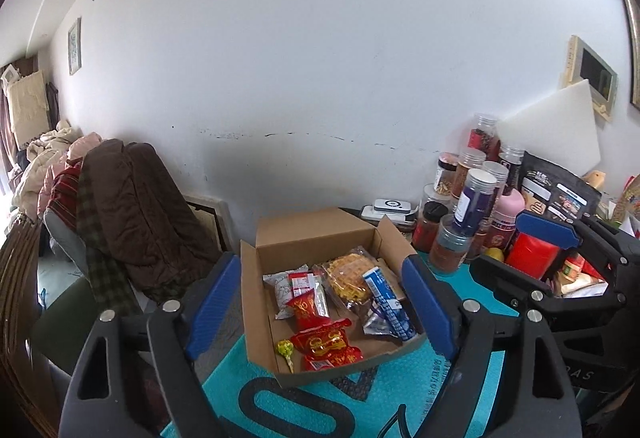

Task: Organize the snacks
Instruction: 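Withdraw both open tools up and away from the box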

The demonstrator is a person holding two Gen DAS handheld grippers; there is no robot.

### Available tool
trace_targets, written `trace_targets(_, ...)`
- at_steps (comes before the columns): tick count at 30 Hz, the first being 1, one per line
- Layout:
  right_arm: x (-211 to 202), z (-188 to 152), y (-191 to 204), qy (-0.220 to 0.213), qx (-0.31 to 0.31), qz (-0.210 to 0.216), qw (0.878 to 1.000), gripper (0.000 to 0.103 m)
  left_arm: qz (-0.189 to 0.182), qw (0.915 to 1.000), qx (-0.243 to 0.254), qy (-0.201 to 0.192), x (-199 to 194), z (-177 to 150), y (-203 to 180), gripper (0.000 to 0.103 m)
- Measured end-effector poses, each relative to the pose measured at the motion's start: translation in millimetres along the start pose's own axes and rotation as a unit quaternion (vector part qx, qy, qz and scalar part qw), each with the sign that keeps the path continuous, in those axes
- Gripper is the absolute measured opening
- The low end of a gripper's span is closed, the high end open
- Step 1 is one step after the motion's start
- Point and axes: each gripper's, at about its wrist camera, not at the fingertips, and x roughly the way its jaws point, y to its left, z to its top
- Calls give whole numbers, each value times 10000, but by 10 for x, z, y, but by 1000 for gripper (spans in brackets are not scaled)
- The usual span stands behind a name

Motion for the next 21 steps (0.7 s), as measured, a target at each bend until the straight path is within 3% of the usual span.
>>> trace_targets(4, -259, -161, 33, -120, 43, 19, 9999, 79, -57, 10000, 20, -33, -206, -148, -101, 83)
trace_targets(11, -616, -502, 73, -214, 62, 32, 9997, 79, 25, 9999, -30, -94, -544, -494, -279, 83)
trace_targets(21, -795, -1007, 47, -50, 242, 179, 9995, 79, 99, 9998, -183, -12, -782, -924, -514, 83)
